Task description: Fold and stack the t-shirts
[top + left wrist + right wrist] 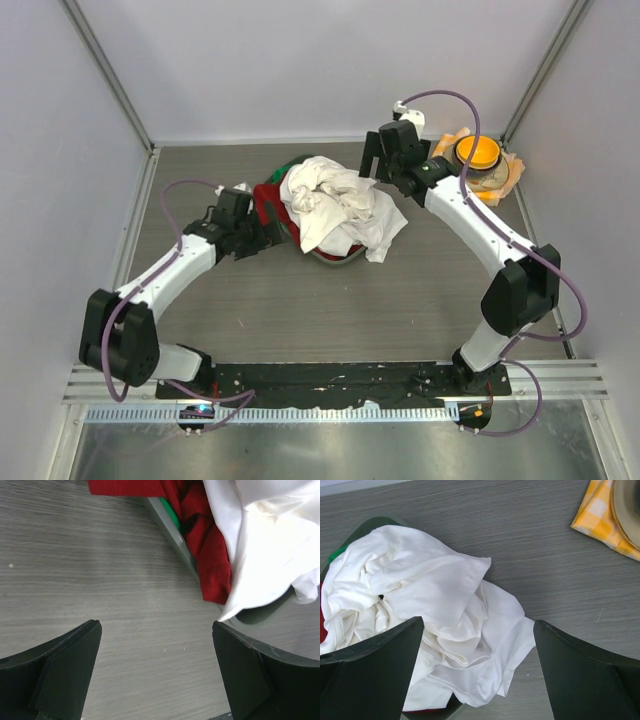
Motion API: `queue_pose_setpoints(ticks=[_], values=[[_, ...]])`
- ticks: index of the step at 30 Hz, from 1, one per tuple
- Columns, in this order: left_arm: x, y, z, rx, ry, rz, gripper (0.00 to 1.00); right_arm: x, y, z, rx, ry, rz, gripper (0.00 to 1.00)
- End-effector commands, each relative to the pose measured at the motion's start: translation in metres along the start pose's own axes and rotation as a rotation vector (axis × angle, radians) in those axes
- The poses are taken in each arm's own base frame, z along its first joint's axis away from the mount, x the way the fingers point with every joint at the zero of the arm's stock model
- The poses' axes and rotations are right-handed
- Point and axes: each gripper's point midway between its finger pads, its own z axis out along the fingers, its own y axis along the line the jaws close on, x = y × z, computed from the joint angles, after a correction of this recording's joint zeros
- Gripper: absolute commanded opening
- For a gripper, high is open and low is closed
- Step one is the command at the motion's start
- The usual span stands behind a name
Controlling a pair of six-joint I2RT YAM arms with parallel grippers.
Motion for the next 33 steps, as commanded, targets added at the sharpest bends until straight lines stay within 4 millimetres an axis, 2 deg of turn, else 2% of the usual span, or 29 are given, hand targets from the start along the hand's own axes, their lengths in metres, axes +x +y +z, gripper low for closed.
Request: queue_pose_setpoints(ticks=[1,2,5,6,7,9,10,15,16,18,20,21,22,23,24,25,26,28,29,30,31,32,33], values=[[-0.036,-0.03,0.02,0.02,-0.128,-0.051,0.98,-0.015,-0.006,-0.031,-0.001,-0.04,-0.045,0.98],[-0.033,-0.026,0.032,-0.008,-0.111,-0.062,0.97,-0.01,-0.006,-0.033,-0.005,-0.034,-0.056,0.98],[-0.044,-0.023,0.045,-0.066,-0.14,-0.104,0.96,-0.008,-0.006,-0.042,-0.014,-0.037,-0.072,0.98],[-0.041,-0.018,0.057,-0.096,-0.124,-0.113,0.96,-0.006,-0.007,-0.045,-0.015,-0.039,-0.076,0.98],[-0.049,-0.022,0.06,-0.097,-0.139,-0.124,0.95,-0.009,-0.008,-0.05,-0.022,-0.052,-0.072,0.98],[-0.051,-0.016,0.074,-0.143,-0.144,-0.132,0.95,-0.001,-0.007,-0.051,-0.033,-0.049,-0.077,0.98],[-0.059,-0.021,0.076,-0.137,-0.159,-0.138,0.95,-0.001,-0.007,-0.055,-0.038,-0.055,-0.073,0.98],[-0.073,-0.025,0.097,-0.182,-0.168,-0.187,0.92,0.014,-0.009,-0.051,-0.032,-0.035,-0.097,0.98],[-0.068,-0.02,0.108,-0.204,-0.149,-0.195,0.89,0.016,-0.007,-0.051,-0.038,-0.028,-0.101,0.98],[-0.069,-0.019,0.116,-0.221,-0.146,-0.214,0.85,0.019,-0.004,-0.049,-0.043,-0.022,-0.106,0.98],[-0.063,-0.01,0.127,-0.262,-0.128,-0.217,0.71,0.018,-0.003,-0.049,-0.041,-0.023,-0.106,0.98],[-0.066,-0.009,0.128,-0.271,-0.136,-0.214,0.64,0.02,-0.004,-0.046,-0.036,-0.017,-0.108,0.98],[-0.062,-0.004,0.133,-0.291,-0.119,-0.208,0.48,0.021,-0.004,-0.044,-0.027,-0.012,-0.11,0.98],[-0.061,-0.002,0.135,-0.303,-0.111,-0.2,0.38,0.02,-0.003,-0.043,-0.027,-0.012,-0.11,0.98],[-0.066,0.0,0.135,-0.309,-0.113,-0.19,0.18,0.024,-0.003,-0.037,-0.018,-0.001,-0.115,0.98],[-0.063,0.004,0.136,-0.324,-0.099,-0.188,0.05,0.025,-0.002,-0.035,-0.016,0.0,-0.112,0.98],[-0.064,0.007,0.135,-0.328,-0.095,-0.187,0.0,0.026,0.0,-0.032,-0.019,0.004,-0.112,0.98],[-0.069,0.016,0.13,-0.343,-0.097,-0.179,0.0,0.029,0.01,-0.02,-0.039,0.012,-0.099,0.98],[-0.074,0.018,0.124,-0.341,-0.106,-0.177,0.0,0.027,0.02,-0.018,-0.078,0.012,-0.089,0.98],[-0.08,0.027,0.122,-0.35,-0.106,-0.187,0.0,0.025,0.028,-0.014,-0.104,0.011,-0.084,0.98],[-0.081,0.032,0.118,-0.355,-0.089,-0.174,0.0,0.032,0.038,-0.002,-0.126,0.028,-0.088,0.98],[-0.085,0.035,0.113,-0.354,-0.091,-0.176,0.0,0.023,0.053,0.0,-0.175,0.02,-0.077,0.98],[-0.093,0.045,0.109,-0.366,-0.098,-0.187,0.0,0.024,0.064,0.005,-0.207,0.033,-0.079,0.98]])
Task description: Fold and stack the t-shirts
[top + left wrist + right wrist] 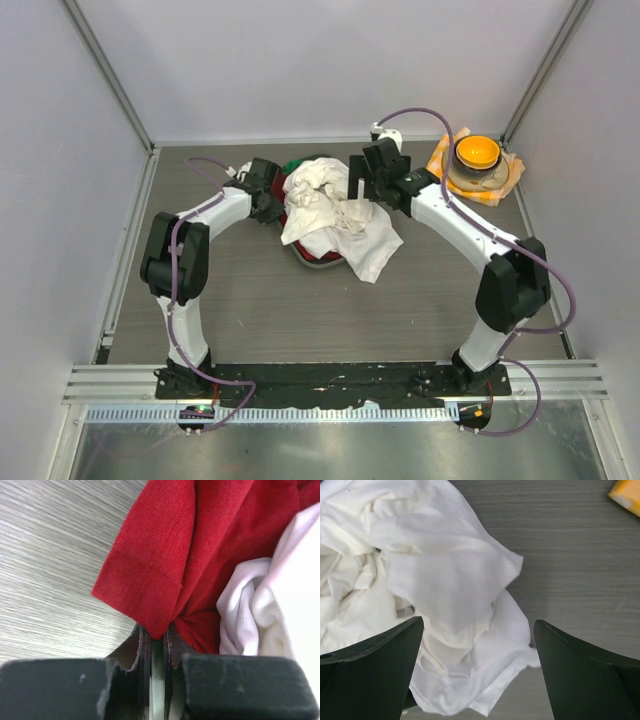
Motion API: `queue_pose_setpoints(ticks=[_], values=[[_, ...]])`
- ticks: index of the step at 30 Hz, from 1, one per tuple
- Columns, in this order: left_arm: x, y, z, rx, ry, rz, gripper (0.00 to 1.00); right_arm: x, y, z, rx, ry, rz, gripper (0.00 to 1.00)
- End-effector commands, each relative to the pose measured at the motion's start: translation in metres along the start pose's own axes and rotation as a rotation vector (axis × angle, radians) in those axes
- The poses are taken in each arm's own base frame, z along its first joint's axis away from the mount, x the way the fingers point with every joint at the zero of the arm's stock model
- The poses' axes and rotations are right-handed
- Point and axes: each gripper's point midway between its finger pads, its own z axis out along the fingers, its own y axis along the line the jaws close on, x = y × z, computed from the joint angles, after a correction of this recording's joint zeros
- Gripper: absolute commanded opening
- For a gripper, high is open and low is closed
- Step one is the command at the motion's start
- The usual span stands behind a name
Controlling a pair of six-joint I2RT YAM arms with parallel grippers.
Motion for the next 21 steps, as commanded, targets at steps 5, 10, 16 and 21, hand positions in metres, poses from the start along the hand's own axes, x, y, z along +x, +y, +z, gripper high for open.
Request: queue_pose_setpoints(ticks=[5,10,16,21], values=[[-0.055,0.061,-0.019,-0.092,-0.011,0.035,0.0,-0.053,0.117,0.038,-0.321,-0.063,0.012,0.98],[-0.068,0.081,-0.023,-0.108,0.021,0.017,0.0,-0.057,0.178,0.051,-0.423,-0.058,-0.073,0.98],[-0.08,0.09,-0.031,-0.11,0.019,0.007,0.0,-0.026,0.226,0.084,-0.452,0.0,-0.15,0.81],[-0.084,0.103,-0.033,-0.113,0.034,-0.022,0.0,-0.015,0.229,0.106,-0.41,-0.005,-0.193,0.49]])
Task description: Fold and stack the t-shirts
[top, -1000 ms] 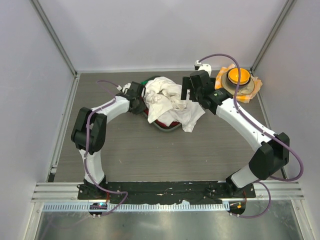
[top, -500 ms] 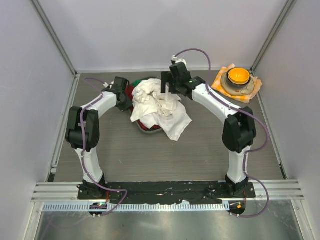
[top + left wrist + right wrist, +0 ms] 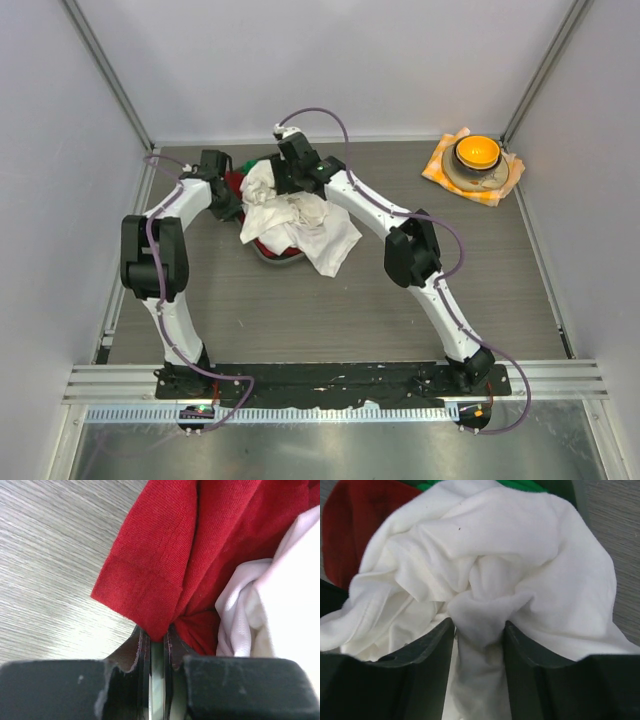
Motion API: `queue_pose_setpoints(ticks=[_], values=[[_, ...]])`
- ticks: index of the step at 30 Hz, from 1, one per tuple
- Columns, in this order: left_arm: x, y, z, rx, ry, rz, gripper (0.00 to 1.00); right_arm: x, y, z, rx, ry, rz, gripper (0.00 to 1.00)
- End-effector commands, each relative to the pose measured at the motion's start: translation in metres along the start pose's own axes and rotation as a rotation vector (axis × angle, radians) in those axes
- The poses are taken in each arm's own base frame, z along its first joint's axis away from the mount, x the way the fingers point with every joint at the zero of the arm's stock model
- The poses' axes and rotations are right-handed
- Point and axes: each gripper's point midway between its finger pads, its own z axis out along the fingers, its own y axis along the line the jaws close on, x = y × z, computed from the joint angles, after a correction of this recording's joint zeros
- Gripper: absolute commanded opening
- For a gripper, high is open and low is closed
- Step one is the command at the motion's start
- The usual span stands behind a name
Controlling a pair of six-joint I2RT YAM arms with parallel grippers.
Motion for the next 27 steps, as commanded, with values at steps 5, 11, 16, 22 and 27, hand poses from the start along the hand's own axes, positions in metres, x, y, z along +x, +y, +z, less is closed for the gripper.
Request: queue_pose_setpoints(ticks=[5,11,16,22,27], values=[[-0.017,0.024,-0.026,-0.007,-0.001,-0.018,0.0,-0.012,-0.024,0.006,0.139,-0.042,-0.09,0.01],[-0.035,0.05,-0.033,-0.032,-0.017,-0.05,0.0,-0.072,-0.028,-0.035,0.217,-0.203,-0.086,0.01],[-0.05,0.073,-0.037,-0.074,-0.006,-0.063,0.0,-0.142,-0.022,-0.113,0.245,-0.376,-0.084,0.01],[-0.077,0.095,-0.035,-0.116,-0.019,-0.109,0.0,-0.176,-0.05,-0.216,0.382,-0.479,-0.097,0.01],[-0.096,0.109,-0.026,-0.13,-0.02,-0.165,0.0,-0.167,-0.076,-0.268,0.477,-0.487,-0.096,0.01]])
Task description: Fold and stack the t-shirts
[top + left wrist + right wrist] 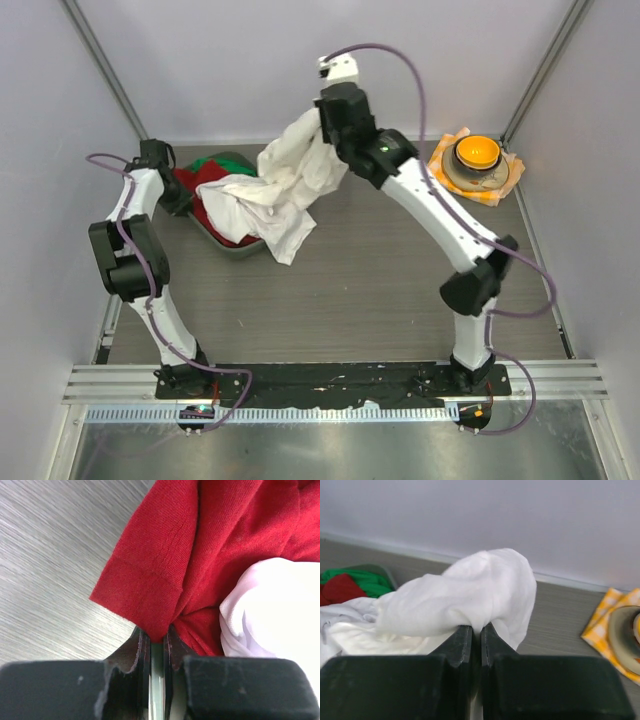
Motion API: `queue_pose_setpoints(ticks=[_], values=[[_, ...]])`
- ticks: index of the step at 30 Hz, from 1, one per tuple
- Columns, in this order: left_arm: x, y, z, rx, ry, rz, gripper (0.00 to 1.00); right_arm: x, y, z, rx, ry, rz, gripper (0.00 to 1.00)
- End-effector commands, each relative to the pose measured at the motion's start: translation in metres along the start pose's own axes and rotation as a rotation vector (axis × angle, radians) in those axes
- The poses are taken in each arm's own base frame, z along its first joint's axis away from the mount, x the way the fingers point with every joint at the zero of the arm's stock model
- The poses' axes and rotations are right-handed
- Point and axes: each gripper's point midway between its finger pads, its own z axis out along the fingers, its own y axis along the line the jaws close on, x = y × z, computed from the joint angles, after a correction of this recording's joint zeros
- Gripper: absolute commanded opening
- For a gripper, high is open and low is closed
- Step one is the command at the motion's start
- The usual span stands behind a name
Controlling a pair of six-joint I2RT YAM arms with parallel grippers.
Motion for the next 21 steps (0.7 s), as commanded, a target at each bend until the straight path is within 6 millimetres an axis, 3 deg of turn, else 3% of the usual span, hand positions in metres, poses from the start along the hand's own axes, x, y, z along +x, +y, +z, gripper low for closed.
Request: queue_pose_setpoints(ticks=[1,5,6,7,9,10,12,13,19,21], values=[[-0.032,0.009,-0.002,-0.029,-0.037,-0.048,0.0,-0.054,-0.065,-0.065,0.145,-0.133,0.039,0.01],[-0.046,0.02,0.002,-0.05,-0.04,-0.077,0.0,-0.046,-0.085,-0.083,0.192,-0.127,0.023,0.01],[-0.05,0.026,0.006,-0.059,-0.04,-0.096,0.0,-0.033,-0.086,-0.086,0.184,-0.102,0.03,0.01],[-0.051,0.029,0.007,-0.063,-0.04,-0.102,0.0,-0.017,-0.082,-0.083,0.174,-0.068,0.026,0.01],[-0.055,0.036,0.011,-0.072,-0.043,-0.123,0.0,-0.004,-0.08,-0.086,0.148,-0.045,0.037,0.01],[-0.056,0.04,0.014,-0.079,-0.042,-0.133,0.0,0.017,-0.075,-0.08,0.136,-0.005,0.039,0.01],[-0.063,0.048,0.017,-0.085,-0.052,-0.157,0.0,0.033,-0.072,-0.082,0.117,0.024,0.042,0.01],[-0.067,0.051,0.02,-0.088,-0.054,-0.164,0.0,0.051,-0.068,-0.08,0.1,0.062,0.042,0.01],[-0.096,0.07,0.022,-0.104,-0.086,-0.229,0.0,0.104,-0.052,-0.094,0.019,0.153,0.053,0.01],[-0.101,0.076,0.024,-0.115,-0.087,-0.243,0.0,0.113,-0.044,-0.102,0.005,0.166,0.037,0.01]])
